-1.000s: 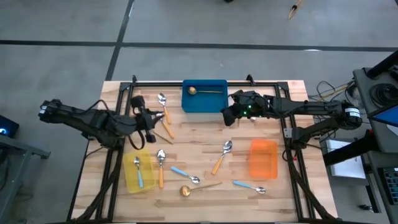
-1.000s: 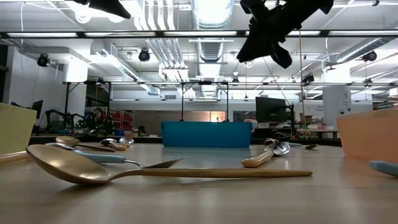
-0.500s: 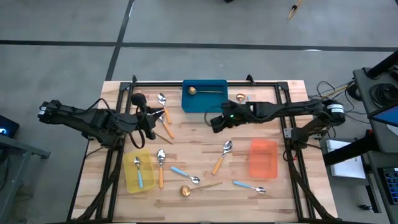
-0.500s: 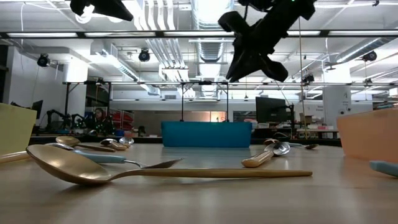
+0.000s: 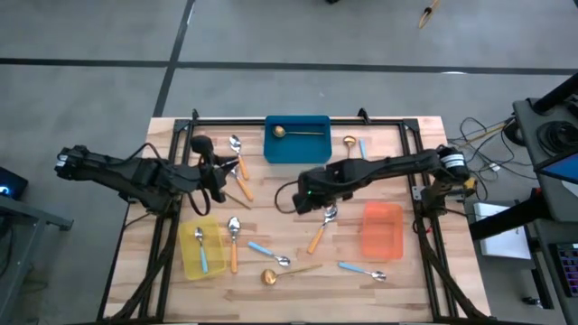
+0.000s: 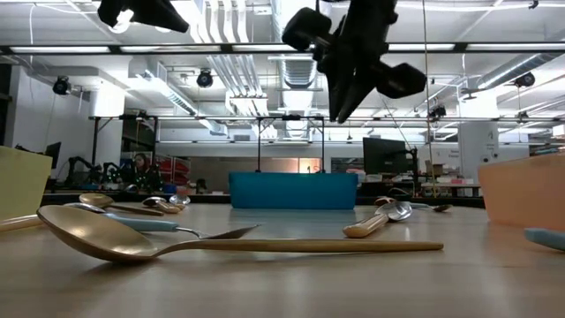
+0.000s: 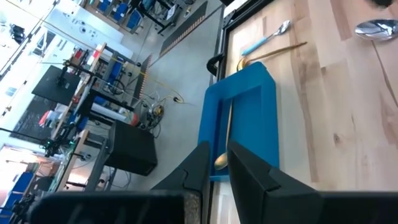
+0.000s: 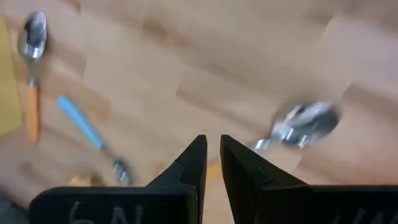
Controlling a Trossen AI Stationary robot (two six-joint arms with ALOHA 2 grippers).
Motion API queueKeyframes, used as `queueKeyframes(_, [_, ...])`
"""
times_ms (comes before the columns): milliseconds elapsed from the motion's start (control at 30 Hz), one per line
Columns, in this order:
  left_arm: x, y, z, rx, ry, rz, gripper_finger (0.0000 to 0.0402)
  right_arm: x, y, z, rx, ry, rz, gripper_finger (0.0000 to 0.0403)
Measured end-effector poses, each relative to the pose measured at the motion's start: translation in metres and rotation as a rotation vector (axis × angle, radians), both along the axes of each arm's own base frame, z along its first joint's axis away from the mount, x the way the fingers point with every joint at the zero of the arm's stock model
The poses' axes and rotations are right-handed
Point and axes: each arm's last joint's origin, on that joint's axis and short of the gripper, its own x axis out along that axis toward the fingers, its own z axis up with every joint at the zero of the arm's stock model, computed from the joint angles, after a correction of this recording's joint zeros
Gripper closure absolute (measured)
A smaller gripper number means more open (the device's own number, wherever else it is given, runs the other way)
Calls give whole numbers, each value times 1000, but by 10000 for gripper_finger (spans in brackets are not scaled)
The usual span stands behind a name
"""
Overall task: Sort silverware by color (type)
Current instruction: Put the orange spoon into the orange bin
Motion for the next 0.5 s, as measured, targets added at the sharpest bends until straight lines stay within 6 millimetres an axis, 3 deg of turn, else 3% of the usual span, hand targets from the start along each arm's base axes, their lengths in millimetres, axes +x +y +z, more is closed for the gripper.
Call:
queueKeyframes(267, [-1,0,-22,0,49,14,364,-1,25,-3,165,62,-108,365])
queueKeyframes(500, [-1,1,-25,36,56,52,364,-13,52,-4,204,166,-219,365])
